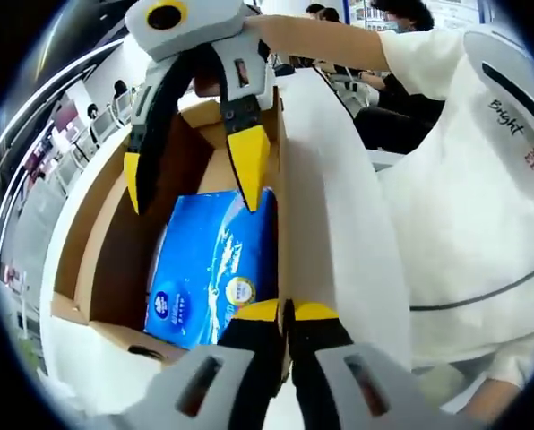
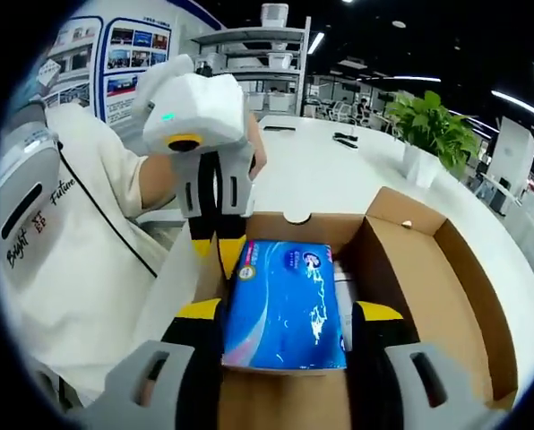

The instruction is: Operate the shoe box by opening the lid, removing the specified soft item, and placing it in the target area until the item is outside and the box remains undamaged.

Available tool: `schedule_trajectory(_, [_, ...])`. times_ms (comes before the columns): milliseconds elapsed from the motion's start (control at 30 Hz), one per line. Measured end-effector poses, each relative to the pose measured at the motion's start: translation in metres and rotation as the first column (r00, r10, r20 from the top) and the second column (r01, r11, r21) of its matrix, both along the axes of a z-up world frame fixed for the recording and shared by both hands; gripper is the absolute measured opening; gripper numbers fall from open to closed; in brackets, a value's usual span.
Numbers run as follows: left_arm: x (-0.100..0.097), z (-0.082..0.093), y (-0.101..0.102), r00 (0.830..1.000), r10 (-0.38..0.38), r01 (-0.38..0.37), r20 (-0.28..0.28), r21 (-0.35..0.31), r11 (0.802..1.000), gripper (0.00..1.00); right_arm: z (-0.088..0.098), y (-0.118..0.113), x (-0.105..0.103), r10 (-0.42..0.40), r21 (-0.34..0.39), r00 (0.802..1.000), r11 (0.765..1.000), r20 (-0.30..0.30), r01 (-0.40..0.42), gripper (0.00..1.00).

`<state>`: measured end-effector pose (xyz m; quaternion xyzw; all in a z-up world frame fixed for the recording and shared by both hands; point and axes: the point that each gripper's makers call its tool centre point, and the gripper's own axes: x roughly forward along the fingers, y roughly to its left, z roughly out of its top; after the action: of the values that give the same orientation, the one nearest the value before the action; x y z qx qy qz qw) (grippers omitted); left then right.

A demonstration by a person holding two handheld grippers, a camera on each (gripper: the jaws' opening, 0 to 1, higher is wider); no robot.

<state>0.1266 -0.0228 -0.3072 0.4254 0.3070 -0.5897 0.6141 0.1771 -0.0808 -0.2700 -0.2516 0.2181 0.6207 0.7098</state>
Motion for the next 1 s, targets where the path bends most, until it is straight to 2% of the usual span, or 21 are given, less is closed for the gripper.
schedule_trajectory(33, [0.002, -0.001, 0.004, 1.0, 0.026, -0.026, -0.009, 0.017, 1.0, 0.03, -0.003, -0.001, 0.0, -0.001, -0.005, 1.0, 1.0, -0.004, 0.001, 0.59])
schedule_trajectory(67, [-0.001, 0.0, -0.002, 1.0, -0.013, 0.013, -0.011, -0.017, 1.0, 0.03, -0.004, -0.001, 0.0, 0.0, -0.004, 1.0, 1.0, -0.011, 0.0, 0.59])
schedule_trajectory(100, [-0.001, 0.001, -0.003, 1.0, -0.016, 0.016, -0.007, -0.025, 1.0, 0.03, -0.004, 0.001, -0.001, 0.001, 0.002, 1.0, 1.0, -0.016, -0.001, 0.59])
schedule_trajectory(167, [0.0, 0.001, -0.003, 0.999, -0.03, 0.031, 0.032, -0.019, 0.999, 0.04, -0.005, 0.004, -0.002, 0.003, 0.006, 1.0, 1.0, -0.021, -0.003, 0.59])
schedule_trajectory(333, [0.001, 0.003, -0.004, 1.0, -0.015, 0.015, 0.012, -0.028, 0.999, 0.05, -0.007, 0.012, -0.002, 0.013, -0.006, 1.0, 1.0, -0.026, -0.013, 0.59])
schedule_trajectory(433, [-0.001, 0.012, -0.01, 1.0, -0.012, 0.012, 0.001, -0.079, 0.997, 0.05, -0.011, 0.013, -0.004, 0.024, -0.037, 1.0, 0.999, -0.012, -0.024, 0.6])
schedule_trajectory(533, [-0.003, 0.019, -0.013, 1.0, -0.017, 0.018, 0.006, -0.103, 0.994, 0.05, -0.014, 0.014, -0.005, 0.028, -0.049, 1.0, 0.998, -0.011, -0.029, 0.59])
schedule_trajectory(600, [0.0, 0.019, -0.01, 1.0, -0.008, 0.009, 0.021, -0.073, 0.997, 0.04, -0.014, 0.015, -0.004, 0.032, -0.047, 0.999, 0.998, -0.013, -0.033, 0.59])
schedule_trajectory(733, [-0.001, 0.017, -0.01, 1.0, 0.007, -0.006, 0.013, -0.053, 0.999, 0.04, -0.018, 0.02, -0.005, 0.043, -0.069, 0.999, 0.997, -0.017, -0.044, 0.6])
schedule_trajectory(1000, [-0.001, 0.016, -0.01, 1.0, -0.002, 0.002, 0.008, -0.052, 0.999, 0.02, -0.023, 0.026, -0.004, 0.053, -0.088, 0.999, 0.995, -0.011, -0.054, 0.6])
